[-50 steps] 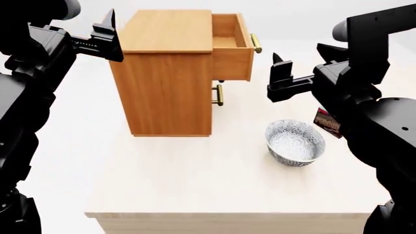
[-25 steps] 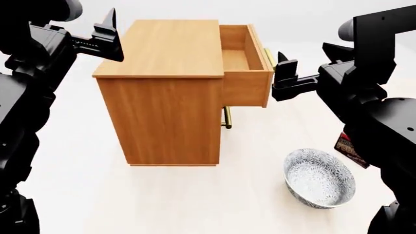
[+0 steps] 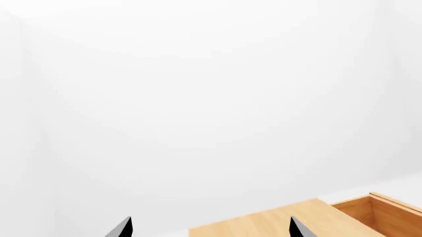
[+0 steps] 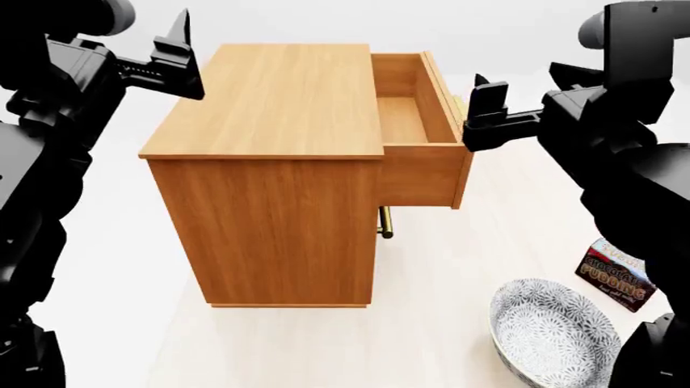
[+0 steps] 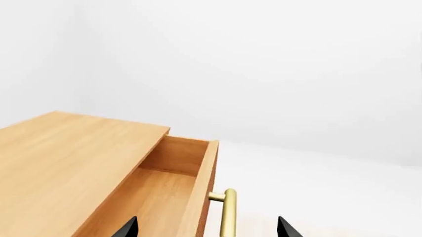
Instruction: Put the chocolate pudding in the top drawer of the cabinet and close it.
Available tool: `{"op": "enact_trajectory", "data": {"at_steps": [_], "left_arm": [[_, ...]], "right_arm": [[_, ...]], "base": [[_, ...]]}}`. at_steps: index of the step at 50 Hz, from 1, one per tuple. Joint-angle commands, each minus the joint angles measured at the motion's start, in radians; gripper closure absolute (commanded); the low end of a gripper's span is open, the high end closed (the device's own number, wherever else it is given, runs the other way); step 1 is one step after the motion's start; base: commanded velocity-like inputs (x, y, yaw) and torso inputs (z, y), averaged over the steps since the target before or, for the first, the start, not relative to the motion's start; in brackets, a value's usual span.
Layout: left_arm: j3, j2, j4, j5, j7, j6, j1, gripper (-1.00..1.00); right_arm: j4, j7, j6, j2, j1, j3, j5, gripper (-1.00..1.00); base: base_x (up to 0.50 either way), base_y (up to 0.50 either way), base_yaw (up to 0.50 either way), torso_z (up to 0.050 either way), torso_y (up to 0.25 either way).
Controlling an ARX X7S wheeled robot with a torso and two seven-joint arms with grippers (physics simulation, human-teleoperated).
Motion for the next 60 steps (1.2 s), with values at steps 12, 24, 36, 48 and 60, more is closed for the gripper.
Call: {"op": "enact_trajectory", "data": {"at_steps": [12, 24, 36, 48, 60], "left_arm": [[-0.025, 0.021, 0.004, 0.018, -0.065, 0.015, 0.009, -1.0], [-0.04, 0.031, 0.009, 0.016, -0.101, -0.015, 0.007, -1.0], [-0.051, 0.037, 0.011, 0.007, -0.118, -0.036, 0.005, -1.0], [-0.058, 0.042, 0.012, 0.008, -0.137, -0.037, 0.007, -1.0], [-0.064, 0.047, 0.013, 0.007, -0.152, -0.038, 0.008, -1.0]], "right_arm": [[0.575, -0.166, 0.011, -0.032, 0.378, -0.082, 0.015, -1.0], [1.211, -0.384, -0.118, -0.082, 0.72, -0.276, -0.093, -1.0], [1.752, -0.594, -0.286, -0.202, 0.939, -0.386, -0.287, -1.0], [1.752, -0.64, -0.215, -0.242, 0.92, -0.169, -0.555, -1.0], [1.752, -0.653, -0.17, -0.256, 0.916, -0.083, -0.642, -1.0]], "base": [[0.0, 0.0, 0.0, 0.0, 0.0], [0.0, 0.0, 0.0, 0.0, 0.0], [0.0, 0.0, 0.0, 0.0, 0.0], [0.0, 0.0, 0.0, 0.0, 0.0], [0.0, 0.0, 0.0, 0.0, 0.0]]}}
